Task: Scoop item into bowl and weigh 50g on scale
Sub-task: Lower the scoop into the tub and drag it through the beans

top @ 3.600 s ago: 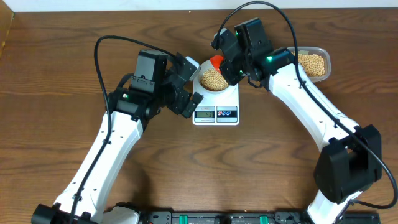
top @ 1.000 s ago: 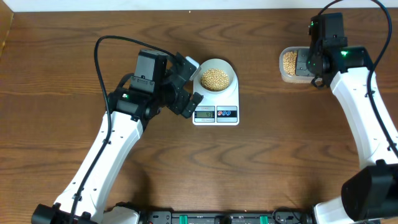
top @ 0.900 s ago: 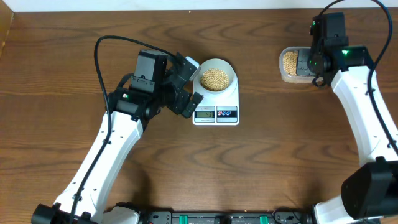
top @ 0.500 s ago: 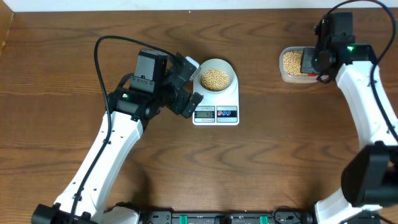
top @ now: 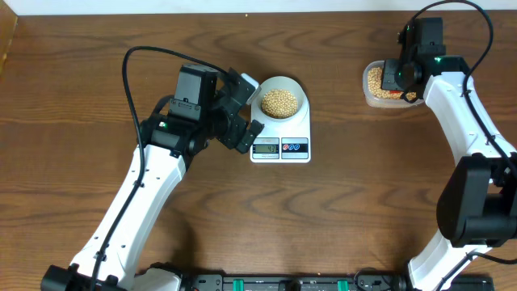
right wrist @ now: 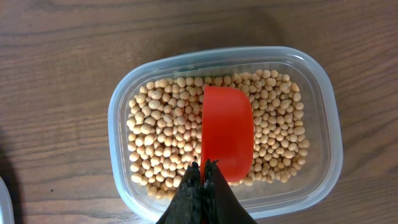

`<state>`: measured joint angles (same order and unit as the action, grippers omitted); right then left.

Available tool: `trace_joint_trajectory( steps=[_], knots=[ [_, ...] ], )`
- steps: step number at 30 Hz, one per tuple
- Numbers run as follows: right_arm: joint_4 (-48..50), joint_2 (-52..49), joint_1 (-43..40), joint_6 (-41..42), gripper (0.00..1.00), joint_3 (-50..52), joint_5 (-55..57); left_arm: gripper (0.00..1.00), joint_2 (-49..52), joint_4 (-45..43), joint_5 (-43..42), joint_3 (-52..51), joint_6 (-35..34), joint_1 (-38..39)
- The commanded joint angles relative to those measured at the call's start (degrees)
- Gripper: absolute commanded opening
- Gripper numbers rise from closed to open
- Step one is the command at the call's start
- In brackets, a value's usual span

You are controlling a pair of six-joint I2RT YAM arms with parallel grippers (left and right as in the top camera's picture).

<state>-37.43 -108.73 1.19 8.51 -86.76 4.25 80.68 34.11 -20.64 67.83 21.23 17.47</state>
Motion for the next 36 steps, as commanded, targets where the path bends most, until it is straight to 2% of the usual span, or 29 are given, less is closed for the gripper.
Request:
trace_joint_trajectory(
  steps=[1,20,31,36],
  knots=[
    [0.3,-0.2,-0.5,-0.4,0.01,0.0,-0.1,0.98,0.4,0.1,0.4,-0.1,0.1,0.0],
    [0.6,-0.2,-4.2,-0.4,0.01,2.5,-2.3,0.98,0.4,0.1,0.4,-0.1,0.1,0.0],
    [3.5,-0.2,-4.3,-0.1,0.01,3.0,-14.2,0.98,0.4,0.1,0.4,-0.1,0.1,0.0],
    [4.7,-0.2,-4.8,2.9,0.01,3.0,-15.4,0.98,0.4,0.1,0.4,-0.1,0.1,0.0]
  ],
)
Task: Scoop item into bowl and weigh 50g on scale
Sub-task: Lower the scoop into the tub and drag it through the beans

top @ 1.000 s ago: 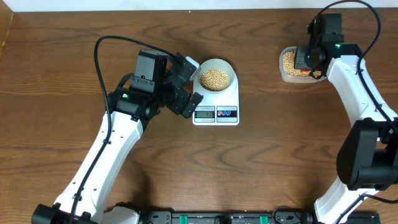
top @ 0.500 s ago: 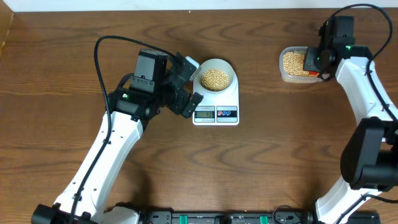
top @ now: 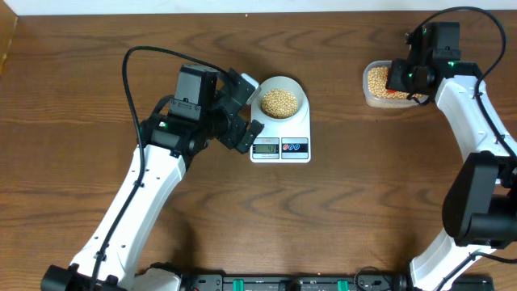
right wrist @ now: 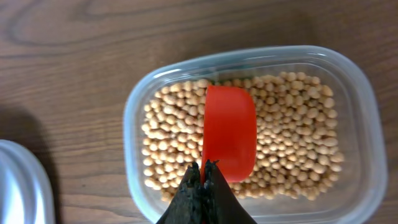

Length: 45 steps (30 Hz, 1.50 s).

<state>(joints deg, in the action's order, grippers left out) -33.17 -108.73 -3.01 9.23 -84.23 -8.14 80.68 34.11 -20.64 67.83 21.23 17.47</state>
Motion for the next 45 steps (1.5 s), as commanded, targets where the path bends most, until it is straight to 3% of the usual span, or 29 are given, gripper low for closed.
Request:
trace_joint_trajectory(
  steps=[1,24,45],
  knots=[
    [0.5,-0.2,-0.8,2.8,0.01,0.5,-3.0,0.98,0.4,0.1,0.4,-0.1,0.1,0.0],
    [0.3,-2.0,-4.2,5.1,0.01,0.6,-15.5,0.98,0.4,0.1,0.4,-0.1,0.1,0.0],
    [1.6,-2.0,-4.4,6.7,0.01,5.0,-16.4,0.98,0.4,0.1,0.4,-0.1,0.1,0.0]
  ],
)
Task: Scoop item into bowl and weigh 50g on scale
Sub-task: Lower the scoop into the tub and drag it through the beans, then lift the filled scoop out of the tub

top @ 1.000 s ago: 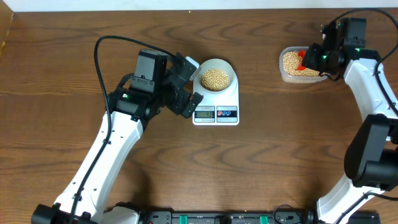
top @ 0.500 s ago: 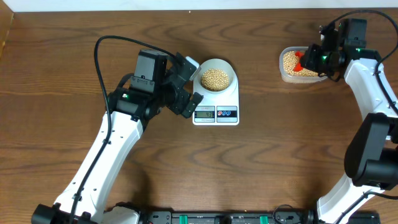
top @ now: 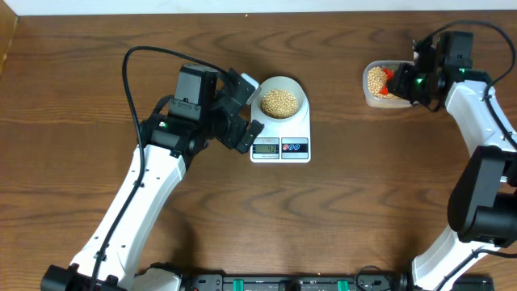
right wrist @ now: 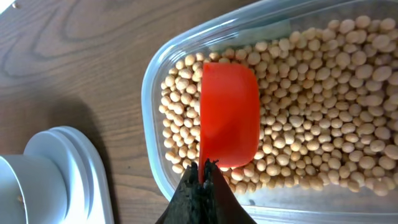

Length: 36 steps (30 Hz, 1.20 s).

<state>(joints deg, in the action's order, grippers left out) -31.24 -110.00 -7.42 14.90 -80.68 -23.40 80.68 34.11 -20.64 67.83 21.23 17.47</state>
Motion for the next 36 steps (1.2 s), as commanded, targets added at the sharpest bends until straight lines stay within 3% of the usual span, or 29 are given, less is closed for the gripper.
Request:
trace_joint_trajectory(
  steps=[1,15,36],
  knots=[
    [-0.2,-0.8,0.0,1.3,0.01,1.5,-1.4,0.98,0.4,0.1,0.4,-0.1,0.1,0.0],
    [1.5,-0.8,-1.3,4.0,0.01,1.5,-6.4,0.98,0.4,0.1,0.4,-0.1,0.1,0.0],
    [2.1,-0.8,-6.8,1.1,0.01,1.5,-15.0,0.98,0.4,0.1,0.4,-0.1,0.1,0.0]
  ],
)
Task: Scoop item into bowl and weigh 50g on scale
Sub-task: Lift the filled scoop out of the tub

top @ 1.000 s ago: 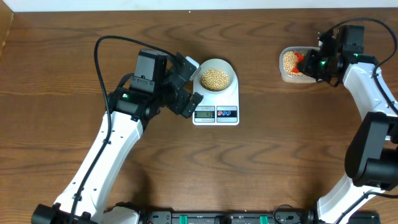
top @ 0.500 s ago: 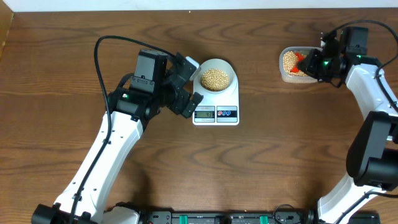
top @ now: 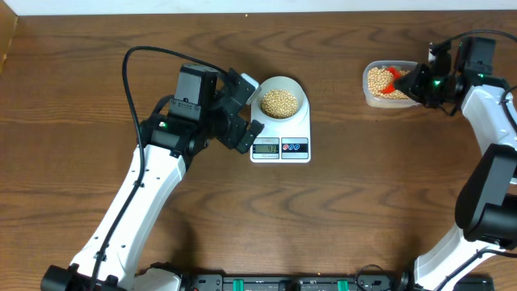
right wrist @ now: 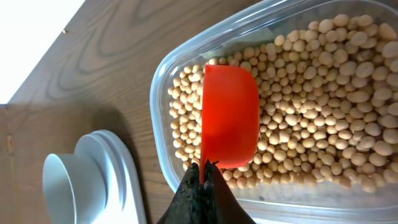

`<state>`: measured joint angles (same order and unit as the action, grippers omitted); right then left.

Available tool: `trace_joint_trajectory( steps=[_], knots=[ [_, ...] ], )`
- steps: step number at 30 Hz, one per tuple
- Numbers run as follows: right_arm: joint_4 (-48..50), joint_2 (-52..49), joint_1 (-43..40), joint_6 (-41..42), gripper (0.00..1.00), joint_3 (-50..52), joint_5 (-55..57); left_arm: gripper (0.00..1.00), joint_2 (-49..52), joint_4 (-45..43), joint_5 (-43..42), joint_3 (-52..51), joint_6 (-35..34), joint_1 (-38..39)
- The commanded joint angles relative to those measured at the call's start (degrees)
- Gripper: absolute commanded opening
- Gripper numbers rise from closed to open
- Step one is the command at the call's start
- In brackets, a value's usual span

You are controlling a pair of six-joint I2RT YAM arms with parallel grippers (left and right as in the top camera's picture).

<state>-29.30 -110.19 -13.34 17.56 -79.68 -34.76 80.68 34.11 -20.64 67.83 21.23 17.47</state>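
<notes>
A white bowl (top: 281, 99) of soybeans stands on the white scale (top: 280, 145) at the table's middle. At the far right a clear tub (top: 383, 84) holds more soybeans (right wrist: 323, 106). My right gripper (right wrist: 203, 167) is shut on the handle of a red scoop (right wrist: 229, 115), whose cup lies tilted on its side among the beans in the tub; the scoop (top: 391, 75) shows as a red spot from overhead. My left gripper (top: 245, 109) is open beside the scale's left edge, holding nothing.
The right wrist view also catches the scale (right wrist: 118, 180) and bowl (right wrist: 68, 186) at lower left, and the table's far edge against a white wall at upper left.
My right arm has swung further right and tilted more, so the scoop lies at a steeper angle in the tub. The left arm, bowl and scale are unchanged.
My right gripper held the red scoop over the beans in the tub, looking straight down. It then shifted rightward step by step and tilted toward the scale, the scoop staying in the tub. The left arm stayed open by the scale throughout.
</notes>
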Motion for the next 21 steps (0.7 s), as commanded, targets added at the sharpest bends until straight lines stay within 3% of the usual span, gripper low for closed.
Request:
trace_joint_trajectory(
  steps=[1,21],
  knots=[
    [0.2,-0.6,-1.1,-1.6,0.01,0.5,-3.8,0.98,0.4,0.1,0.4,-0.1,0.1,0.0],
    [0.4,-0.6,-5.0,-8.1,0.01,0.5,-14.9,0.98,0.4,0.1,0.4,-0.1,0.1,0.0]
  ],
)
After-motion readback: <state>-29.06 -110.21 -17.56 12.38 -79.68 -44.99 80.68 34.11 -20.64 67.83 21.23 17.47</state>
